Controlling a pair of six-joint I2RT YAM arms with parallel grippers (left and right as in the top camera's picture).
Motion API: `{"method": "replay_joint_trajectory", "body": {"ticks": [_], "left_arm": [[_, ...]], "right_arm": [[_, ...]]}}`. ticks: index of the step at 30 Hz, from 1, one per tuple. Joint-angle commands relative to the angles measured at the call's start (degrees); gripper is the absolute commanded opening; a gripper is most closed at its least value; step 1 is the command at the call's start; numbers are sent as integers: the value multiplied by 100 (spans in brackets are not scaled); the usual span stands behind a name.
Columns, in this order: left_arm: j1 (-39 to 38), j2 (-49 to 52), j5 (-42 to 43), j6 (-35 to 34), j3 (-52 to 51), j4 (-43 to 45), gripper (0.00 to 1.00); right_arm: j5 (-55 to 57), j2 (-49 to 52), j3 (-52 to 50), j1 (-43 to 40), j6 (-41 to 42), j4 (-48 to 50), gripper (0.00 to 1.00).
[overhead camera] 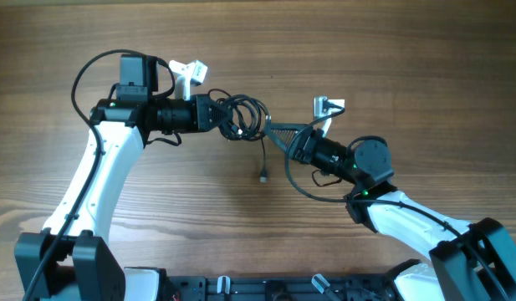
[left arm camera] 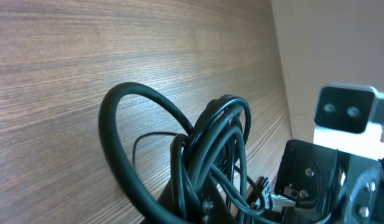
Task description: Untangle cables
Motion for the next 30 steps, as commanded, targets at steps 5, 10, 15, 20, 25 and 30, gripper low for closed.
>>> {"method": "replay_joint_trajectory", "body": {"ticks": [5, 10, 15, 20, 25, 30], "left_arm": [[-964, -105, -48, 157, 103, 98, 4], [-1134, -105, -85, 149, 103, 286, 4], [-1333, -105, 557, 916, 103, 188, 4], [-1818, -105, 632, 1641, 103, -249, 4], [-1578, -118, 411, 1578, 105, -238, 4], [-271, -133, 417, 870, 107, -240, 4]], "right_arm": [[240, 46, 52, 46, -1537, -748, 5], [400, 46, 52, 48, -1928, -1867, 5], [811, 46, 55, 85, -2050, -2157, 5], [1010, 46, 170, 83, -1908, -2074, 16], [522, 20, 184, -87, -1803, -2079, 46], [-835, -236, 184, -671, -1578, -2065, 88]]}}
